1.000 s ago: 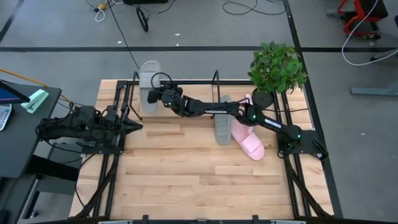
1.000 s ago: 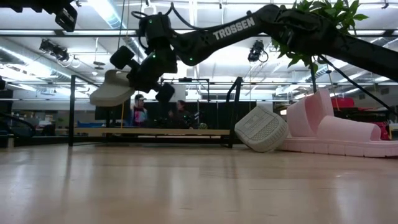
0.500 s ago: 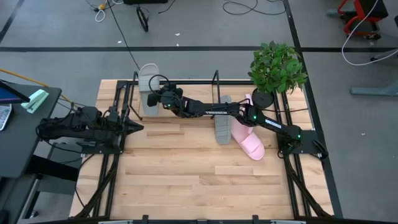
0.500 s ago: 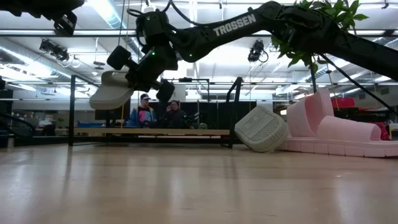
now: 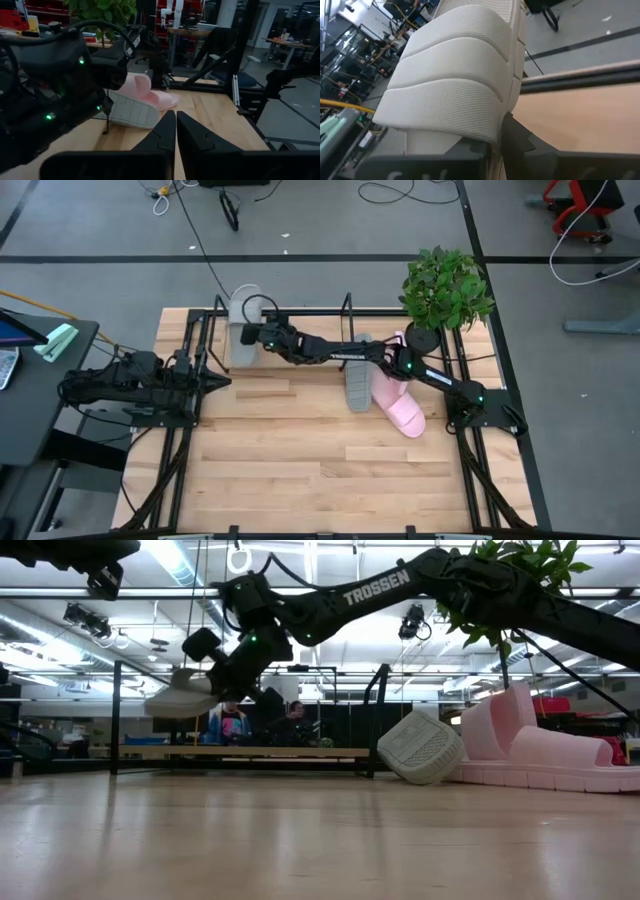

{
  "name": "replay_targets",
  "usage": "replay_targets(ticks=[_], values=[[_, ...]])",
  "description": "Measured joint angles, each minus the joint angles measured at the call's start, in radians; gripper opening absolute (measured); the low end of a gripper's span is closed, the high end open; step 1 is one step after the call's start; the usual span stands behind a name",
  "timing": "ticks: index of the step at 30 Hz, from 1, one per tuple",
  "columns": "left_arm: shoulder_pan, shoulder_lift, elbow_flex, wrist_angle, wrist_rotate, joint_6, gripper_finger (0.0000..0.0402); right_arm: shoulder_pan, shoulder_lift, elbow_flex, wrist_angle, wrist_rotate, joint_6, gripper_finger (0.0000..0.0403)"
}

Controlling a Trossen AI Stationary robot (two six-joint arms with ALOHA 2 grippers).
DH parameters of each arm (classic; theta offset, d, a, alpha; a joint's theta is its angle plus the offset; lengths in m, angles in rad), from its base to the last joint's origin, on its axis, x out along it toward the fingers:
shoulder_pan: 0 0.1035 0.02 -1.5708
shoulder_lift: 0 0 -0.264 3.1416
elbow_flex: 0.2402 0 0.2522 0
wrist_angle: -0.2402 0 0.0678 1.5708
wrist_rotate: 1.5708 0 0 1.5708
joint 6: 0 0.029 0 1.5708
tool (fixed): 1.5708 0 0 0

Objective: Pick and place slides into the shelf
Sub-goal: Put the bottom gray slippers on the shelf

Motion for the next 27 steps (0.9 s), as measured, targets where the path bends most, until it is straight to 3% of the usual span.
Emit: replay_targets(ticks=[6,27], values=[[0.000,0.000,0.000,0.000,0.000,-0.002,0.0021,-0.014,0.000,0.000,-0.017,-0.045,0.025,0.0030],[0.000,0.000,0.000,-0.001,0.000,-0.002,0.0023,0.001,0.001,0.000,-0.021,-0.033,-0.031,0.0030]])
